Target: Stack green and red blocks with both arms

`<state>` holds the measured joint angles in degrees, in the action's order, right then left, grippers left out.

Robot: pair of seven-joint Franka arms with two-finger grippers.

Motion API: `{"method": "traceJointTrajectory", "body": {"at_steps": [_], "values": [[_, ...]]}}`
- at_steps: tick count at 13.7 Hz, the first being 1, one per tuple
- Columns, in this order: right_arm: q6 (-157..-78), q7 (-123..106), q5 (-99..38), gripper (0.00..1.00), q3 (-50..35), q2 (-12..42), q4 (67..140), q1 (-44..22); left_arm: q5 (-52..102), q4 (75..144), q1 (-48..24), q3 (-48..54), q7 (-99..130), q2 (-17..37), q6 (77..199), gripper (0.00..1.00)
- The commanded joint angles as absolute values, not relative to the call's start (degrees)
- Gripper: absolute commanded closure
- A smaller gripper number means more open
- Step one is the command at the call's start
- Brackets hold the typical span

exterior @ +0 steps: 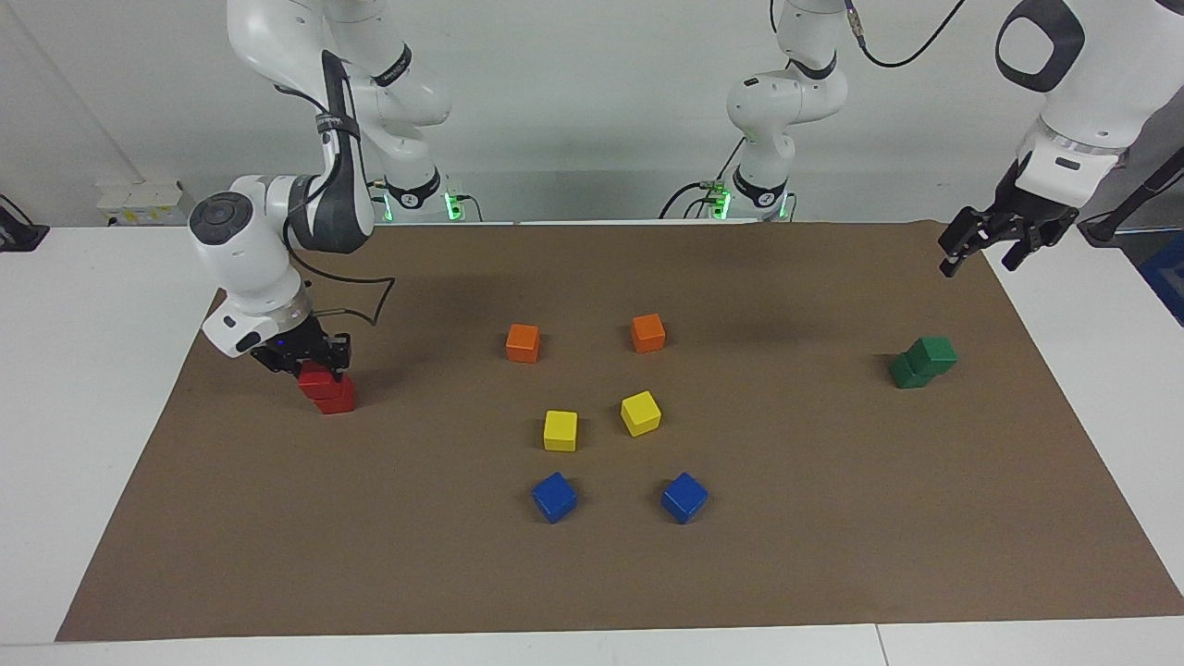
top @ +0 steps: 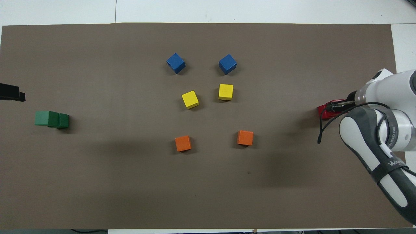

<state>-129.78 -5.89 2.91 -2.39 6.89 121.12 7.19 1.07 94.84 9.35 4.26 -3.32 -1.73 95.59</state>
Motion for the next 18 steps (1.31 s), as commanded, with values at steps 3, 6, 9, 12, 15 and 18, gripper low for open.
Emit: {"method": "traceJointTrajectory", "body": {"at_steps": [3,6,9,12,15,18], "values": [[-133.59,-7.65,1.93,1.00,-2.90,6.41,123.57,8.09,0.88,90.53,7.74,4.22,-2.37,-1.49,85.53,0.00],[-133.59,-7.56,1.93,1.00,-2.90,6.50,123.57,8.00,0.70,90.70,6.16,3.87,0.16,-1.67,85.51,0.00],[-133.68,-7.56,1.93,1.00,-2.90,6.50,123.57,7.82,0.53,90.97,5.28,4.22,1.41,-1.76,87.18,0.00],[-133.86,-7.65,1.93,0.03,-2.90,6.59,123.49,7.47,0.79,91.14,4.92,4.22,1.41,-2.02,87.89,0.00],[-133.77,-7.73,1.93,0.00,-2.90,6.68,123.40,7.38,0.79,91.14,4.66,4.04,1.41,-2.02,88.77,0.00],[-132.37,-7.91,2.02,0.00,-2.90,6.77,122.18,7.38,0.79,91.23,4.39,3.96,1.41,-2.02,88.95,0.00]]}}
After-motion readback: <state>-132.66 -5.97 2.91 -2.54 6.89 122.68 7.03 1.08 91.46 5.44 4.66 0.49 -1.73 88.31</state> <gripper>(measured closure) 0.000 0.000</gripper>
